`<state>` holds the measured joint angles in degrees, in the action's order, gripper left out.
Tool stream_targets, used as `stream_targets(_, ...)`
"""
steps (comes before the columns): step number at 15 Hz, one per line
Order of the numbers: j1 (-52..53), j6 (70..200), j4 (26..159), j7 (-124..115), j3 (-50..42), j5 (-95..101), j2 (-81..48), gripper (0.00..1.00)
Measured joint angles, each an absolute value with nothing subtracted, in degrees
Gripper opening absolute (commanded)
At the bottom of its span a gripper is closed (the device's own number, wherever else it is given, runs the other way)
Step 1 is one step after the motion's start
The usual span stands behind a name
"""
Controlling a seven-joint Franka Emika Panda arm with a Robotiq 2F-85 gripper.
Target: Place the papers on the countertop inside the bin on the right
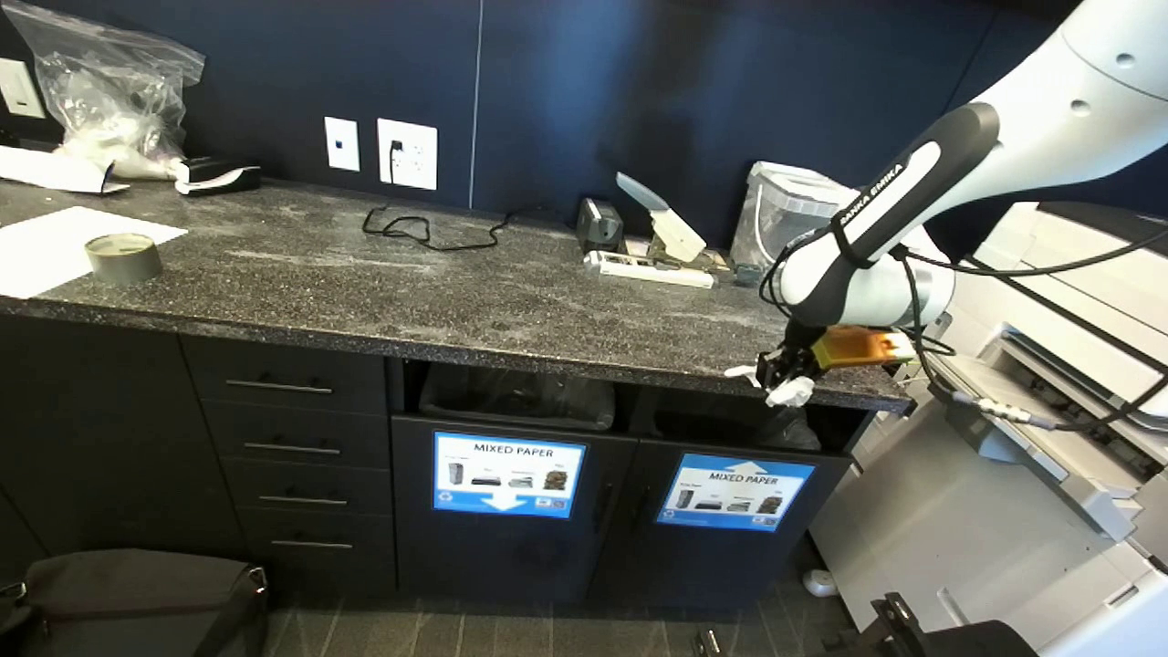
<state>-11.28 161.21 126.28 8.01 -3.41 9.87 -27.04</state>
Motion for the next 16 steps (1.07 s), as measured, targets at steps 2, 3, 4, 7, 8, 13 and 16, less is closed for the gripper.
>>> stream_targets(2,-10.8,164.3,130.0,6.4,-3.8,9.7,-26.3,0.11)
stream_targets(3,-10.6,165.1,131.4,5.9,-3.8,9.5,-26.3,0.11)
stream_targets(4,-10.5,165.8,132.6,5.7,-3.8,9.3,-26.4,0.11)
stream_targets(7,-10.4,168.8,134.9,5.6,-3.4,7.0,-27.6,0.11)
stream_targets(8,-10.5,170.6,135.3,5.6,-3.0,5.8,-28.5,0.11)
stream_targets(13,-14.3,185.1,135.6,5.3,2.3,0.6,-36.7,0.11)
stream_targets(16,-14.5,195.3,134.9,4.1,2.1,0.6,-42.4,0.10)
